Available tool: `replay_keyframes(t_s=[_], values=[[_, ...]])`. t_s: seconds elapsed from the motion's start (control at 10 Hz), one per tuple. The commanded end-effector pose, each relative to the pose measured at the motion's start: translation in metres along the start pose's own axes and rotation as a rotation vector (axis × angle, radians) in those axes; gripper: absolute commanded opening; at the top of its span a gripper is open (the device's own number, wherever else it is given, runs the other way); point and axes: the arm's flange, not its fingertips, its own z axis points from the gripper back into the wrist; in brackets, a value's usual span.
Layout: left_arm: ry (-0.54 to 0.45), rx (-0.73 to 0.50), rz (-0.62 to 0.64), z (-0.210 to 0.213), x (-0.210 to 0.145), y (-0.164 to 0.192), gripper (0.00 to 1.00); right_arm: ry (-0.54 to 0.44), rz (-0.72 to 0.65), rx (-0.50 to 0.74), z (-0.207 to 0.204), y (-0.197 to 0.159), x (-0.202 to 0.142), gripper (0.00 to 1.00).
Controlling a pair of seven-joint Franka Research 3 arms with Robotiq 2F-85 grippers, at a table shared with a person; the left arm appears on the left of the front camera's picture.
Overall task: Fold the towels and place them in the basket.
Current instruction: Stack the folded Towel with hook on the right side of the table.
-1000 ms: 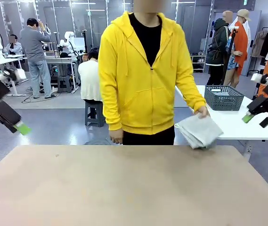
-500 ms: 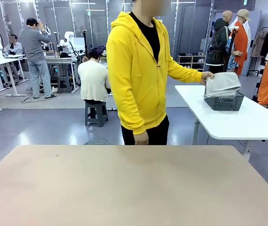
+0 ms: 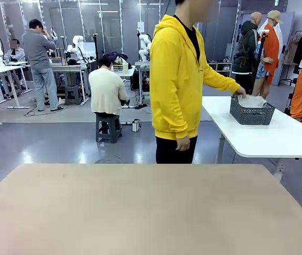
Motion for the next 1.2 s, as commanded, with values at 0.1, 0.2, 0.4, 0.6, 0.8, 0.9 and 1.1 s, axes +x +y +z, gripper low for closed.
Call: replay_keyframes(t_s=[0.1,0.2,0.4,0.6,0.8,0.9,1.1], values=[[-0.02,-0.036,-0.006,0.006,0.009,0.003,1.0,0.089,0.064,0.093,-0.022,-0.027,-0.03,1.0],[-0.03,-0.05,-0.02,0.002,0.01,0.004,1.0,0.058,0.113,0.08,-0.034,-0.034,-0.035,1.0],[0.005,-0.043,-0.007,-0.008,0.013,0.006,1.0,-0.091,0.218,0.122,-0.044,-0.044,-0.042,1.0],[0.015,-0.044,0.001,-0.009,0.011,0.009,1.0,-0.17,0.208,0.058,-0.063,-0.057,-0.043,1.0],[0.019,-0.052,-0.004,-0.012,0.008,0.011,1.0,-0.252,0.14,-0.072,-0.069,-0.06,-0.036,1.0],[0.022,-0.054,-0.005,-0.013,0.005,0.012,1.0,-0.258,0.144,-0.137,-0.072,-0.059,-0.034,1.0],[-0.001,-0.042,-0.008,-0.011,0.001,0.015,1.0,-0.275,0.145,-0.182,-0.073,-0.057,-0.033,1.0]])
